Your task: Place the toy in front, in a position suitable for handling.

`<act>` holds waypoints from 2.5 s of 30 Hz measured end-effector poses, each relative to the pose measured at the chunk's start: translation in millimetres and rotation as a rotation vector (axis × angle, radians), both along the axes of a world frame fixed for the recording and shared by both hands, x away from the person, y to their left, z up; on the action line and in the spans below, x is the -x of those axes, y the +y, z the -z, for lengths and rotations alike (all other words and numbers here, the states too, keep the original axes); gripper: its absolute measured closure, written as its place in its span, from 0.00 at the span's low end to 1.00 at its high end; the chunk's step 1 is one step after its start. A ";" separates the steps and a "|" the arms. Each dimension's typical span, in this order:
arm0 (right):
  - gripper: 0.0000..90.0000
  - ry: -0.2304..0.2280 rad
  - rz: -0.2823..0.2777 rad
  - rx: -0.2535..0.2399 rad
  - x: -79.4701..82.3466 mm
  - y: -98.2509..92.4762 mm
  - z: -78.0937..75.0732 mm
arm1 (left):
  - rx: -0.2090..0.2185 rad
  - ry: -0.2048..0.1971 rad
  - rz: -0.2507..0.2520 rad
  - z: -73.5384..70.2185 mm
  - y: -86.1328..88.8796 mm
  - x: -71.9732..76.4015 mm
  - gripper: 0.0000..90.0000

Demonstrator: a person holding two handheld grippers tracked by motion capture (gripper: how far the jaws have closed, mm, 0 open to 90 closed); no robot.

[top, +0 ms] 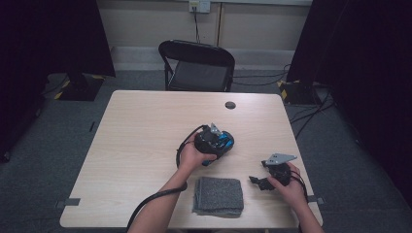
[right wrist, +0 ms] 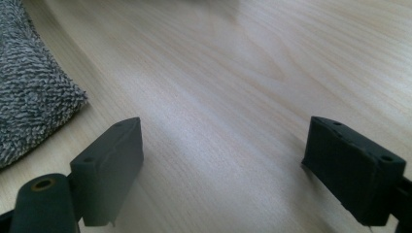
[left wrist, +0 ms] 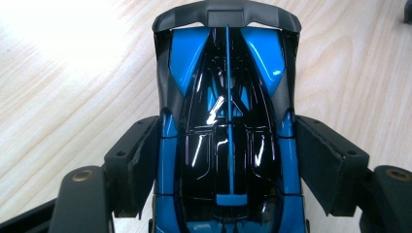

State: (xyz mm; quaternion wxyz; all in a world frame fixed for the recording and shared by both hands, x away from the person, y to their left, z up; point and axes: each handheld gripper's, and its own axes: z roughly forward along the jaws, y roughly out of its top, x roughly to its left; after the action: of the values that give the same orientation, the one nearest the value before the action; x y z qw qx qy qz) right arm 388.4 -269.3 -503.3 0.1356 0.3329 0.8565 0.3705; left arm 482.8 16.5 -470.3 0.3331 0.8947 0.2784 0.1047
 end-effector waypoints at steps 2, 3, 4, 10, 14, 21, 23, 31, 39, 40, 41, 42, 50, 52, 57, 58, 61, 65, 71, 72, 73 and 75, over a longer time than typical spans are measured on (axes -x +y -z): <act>0.15 0.000 0.000 0.000 0.0 0.0 0.0 | 0.019 0.012 -0.012 -2.5 5.6 -0.9 0.31; 0.15 0.000 0.000 0.000 0.0 0.0 0.0 | 0.022 0.011 -0.022 -3.8 8.4 -1.0 0.31; 0.15 0.000 0.000 0.000 0.0 0.0 0.0 | 0.013 0.010 -0.021 -5.2 11.3 -1.0 0.31; 0.15 0.000 0.000 0.000 0.0 0.0 0.0 | -0.008 0.008 -0.039 -15.8 33.9 2.3 0.31; 0.15 0.000 0.000 0.000 0.0 -0.1 0.0 | -0.034 0.014 -0.060 -19.7 49.9 4.4 0.31; 0.15 0.000 0.000 -0.001 -0.2 -0.1 0.0 | -0.020 0.039 -0.073 -2.6 46.2 1.8 0.31; 0.15 0.001 0.000 -0.002 -0.2 0.0 0.0 | -0.016 0.046 -0.065 3.5 39.5 1.1 0.31; 0.15 0.001 -0.001 -0.001 -0.2 -0.1 0.0 | -0.003 0.028 -0.061 6.8 28.9 -0.4 0.32; 0.15 0.001 -0.002 -0.001 -0.2 -0.2 0.0 | -0.021 0.018 -0.074 13.2 28.3 0.8 0.24; 0.15 0.001 -0.001 -0.001 -0.2 -0.1 0.1 | -0.028 0.027 -0.088 15.1 27.9 -0.1 0.17; 0.15 0.000 -0.002 -0.001 -0.2 -0.1 0.1 | -0.021 0.030 -0.103 17.3 27.8 -0.5 0.17; 0.15 0.000 -0.002 -0.001 -0.2 -0.1 0.1 | -0.018 0.026 -0.118 19.0 27.6 -1.1 0.18; 0.15 0.000 -0.001 -0.001 -0.2 -0.1 0.1 | 0.040 0.010 -0.124 27.2 22.9 1.1 0.17; 0.15 0.000 -0.002 -0.001 -0.2 -0.2 0.1 | 0.043 -0.007 -0.121 26.3 22.9 2.7 0.28; 0.15 0.001 -0.002 -0.001 -0.2 -0.1 0.1 | 0.019 -0.007 -0.120 22.7 22.7 3.9 0.29; 0.15 0.001 -0.001 -0.001 -0.2 -0.2 0.0 | 0.018 -0.011 -0.123 20.4 23.8 4.2 0.29; 0.15 0.001 -0.002 -0.001 -0.2 -0.2 0.0 | 0.025 -0.025 -0.111 7.7 27.6 3.8 0.30; 0.15 0.000 -0.003 -0.001 -0.2 -0.2 0.0 | 0.013 -0.037 -0.095 -7.9 31.2 3.9 0.30; 0.15 0.000 -0.002 -0.001 -0.2 -0.2 0.0 | 0.056 -0.043 -0.104 -26.2 39.2 3.5 0.31; 0.15 0.000 -0.003 -0.001 -0.2 -0.2 0.0 | 0.056 -0.046 -0.103 -29.8 41.0 3.6 0.31; 0.15 0.000 -0.003 -0.001 -0.2 -0.3 0.0 | 0.065 -0.059 -0.107 -33.1 42.6 4.3 0.31; 0.15 0.001 -0.002 -0.001 -0.2 -0.2 0.0 | 0.080 -0.067 -0.109 -39.5 46.1 5.1 0.31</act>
State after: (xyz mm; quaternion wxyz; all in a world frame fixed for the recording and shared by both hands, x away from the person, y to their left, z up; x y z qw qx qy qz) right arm 388.6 -269.5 -503.3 0.1346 0.3321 0.8566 0.3712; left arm 477.7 62.6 -430.8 0.3716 0.8601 0.3196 0.1413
